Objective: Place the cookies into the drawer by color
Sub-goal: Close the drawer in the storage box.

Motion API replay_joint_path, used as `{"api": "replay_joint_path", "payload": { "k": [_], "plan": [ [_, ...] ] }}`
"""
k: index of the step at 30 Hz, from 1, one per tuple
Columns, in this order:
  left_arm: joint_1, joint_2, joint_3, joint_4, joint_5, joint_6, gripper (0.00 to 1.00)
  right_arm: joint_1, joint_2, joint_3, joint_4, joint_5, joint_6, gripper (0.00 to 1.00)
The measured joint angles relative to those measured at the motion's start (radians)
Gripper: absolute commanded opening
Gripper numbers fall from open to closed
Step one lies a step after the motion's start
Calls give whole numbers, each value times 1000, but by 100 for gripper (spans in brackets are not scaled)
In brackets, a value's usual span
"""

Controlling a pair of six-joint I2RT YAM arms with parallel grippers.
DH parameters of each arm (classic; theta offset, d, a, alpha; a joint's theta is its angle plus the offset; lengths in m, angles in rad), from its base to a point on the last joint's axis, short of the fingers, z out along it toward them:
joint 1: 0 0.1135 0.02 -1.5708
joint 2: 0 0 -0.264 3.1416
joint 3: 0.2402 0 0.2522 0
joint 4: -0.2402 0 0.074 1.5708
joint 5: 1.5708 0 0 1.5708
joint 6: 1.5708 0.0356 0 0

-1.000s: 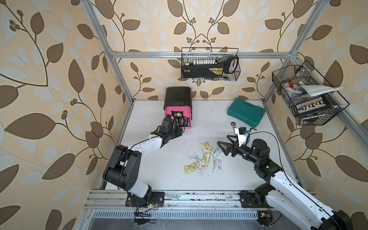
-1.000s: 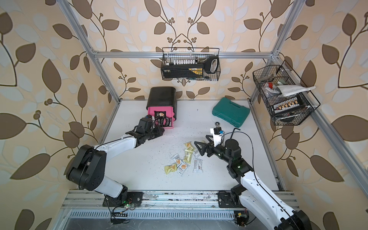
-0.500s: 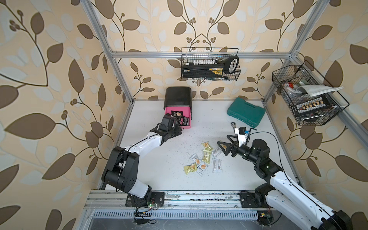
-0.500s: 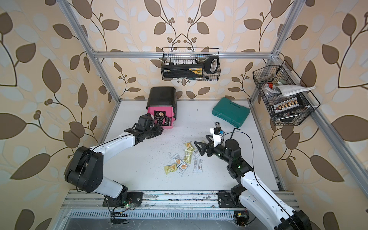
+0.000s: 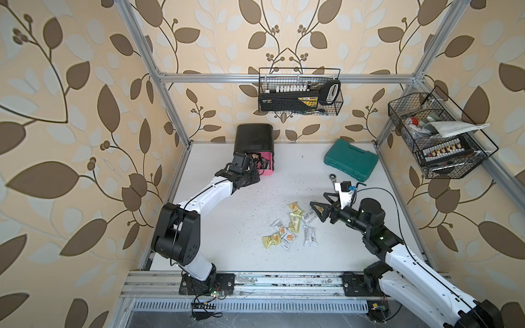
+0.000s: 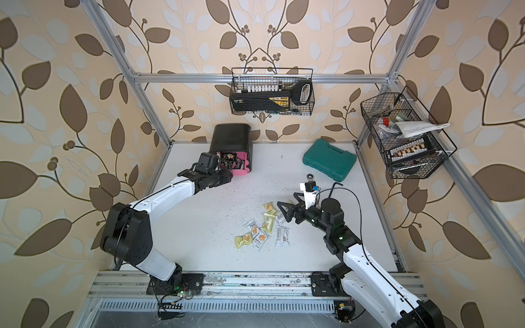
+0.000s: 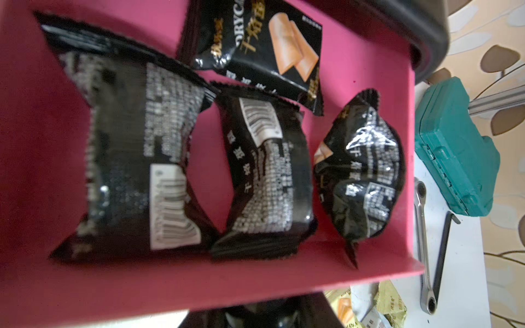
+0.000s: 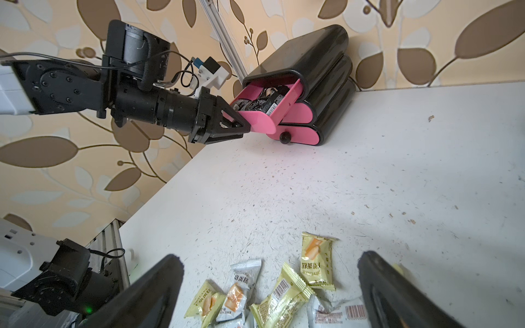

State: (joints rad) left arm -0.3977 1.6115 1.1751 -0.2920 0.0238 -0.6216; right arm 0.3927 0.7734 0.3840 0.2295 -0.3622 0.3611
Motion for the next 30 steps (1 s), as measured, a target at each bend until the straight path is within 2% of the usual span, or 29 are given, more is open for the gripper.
{"api": "replay_joint_path", "payload": {
  "k": [11,19,28,30],
  "plan": [
    [49,160,209,-52,5,50,22,0,0,0,0,0,0,99],
    [66,244,315,-68,12,61,29,0,0,0,0,0,0,99],
    [78,281,374,-97,13,65,30,0,0,0,-1,0,0,99],
    [81,285,377,-95,14,65,34,0,0,0,-1,0,0,99]
  ]
}}
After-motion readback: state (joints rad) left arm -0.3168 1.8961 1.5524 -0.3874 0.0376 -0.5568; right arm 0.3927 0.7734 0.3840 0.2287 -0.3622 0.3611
